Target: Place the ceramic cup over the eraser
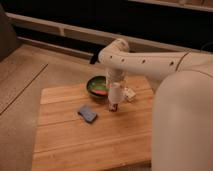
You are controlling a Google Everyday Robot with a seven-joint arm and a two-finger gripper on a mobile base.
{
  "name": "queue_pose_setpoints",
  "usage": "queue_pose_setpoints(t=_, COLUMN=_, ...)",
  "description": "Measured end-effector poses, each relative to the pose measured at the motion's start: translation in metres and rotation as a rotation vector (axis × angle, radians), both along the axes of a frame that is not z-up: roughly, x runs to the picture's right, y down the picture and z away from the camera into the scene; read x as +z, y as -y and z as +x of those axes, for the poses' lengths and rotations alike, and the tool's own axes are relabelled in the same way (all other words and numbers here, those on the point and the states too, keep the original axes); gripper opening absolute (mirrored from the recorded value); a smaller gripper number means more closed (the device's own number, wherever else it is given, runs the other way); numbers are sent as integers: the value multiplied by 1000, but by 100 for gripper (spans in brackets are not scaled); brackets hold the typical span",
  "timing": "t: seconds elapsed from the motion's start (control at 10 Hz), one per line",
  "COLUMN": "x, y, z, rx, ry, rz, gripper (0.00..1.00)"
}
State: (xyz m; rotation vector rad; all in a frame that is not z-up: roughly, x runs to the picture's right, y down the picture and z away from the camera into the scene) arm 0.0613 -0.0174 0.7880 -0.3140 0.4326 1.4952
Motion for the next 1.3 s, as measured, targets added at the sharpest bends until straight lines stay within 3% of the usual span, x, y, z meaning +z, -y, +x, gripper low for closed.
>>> queue_pose_setpoints(t=0.4, x=0, y=0, z=0, rx=-2, ry=0, rz=0, gripper=0)
queue_pose_setpoints(t=0.8, x=14, y=-19, z=-6, rx=-37, ry=4, rz=-18, gripper=0)
queue_pose_setpoints(t=1.3, x=29, y=-28, z=-16, rx=6, ry=76, rz=-5, gripper=0)
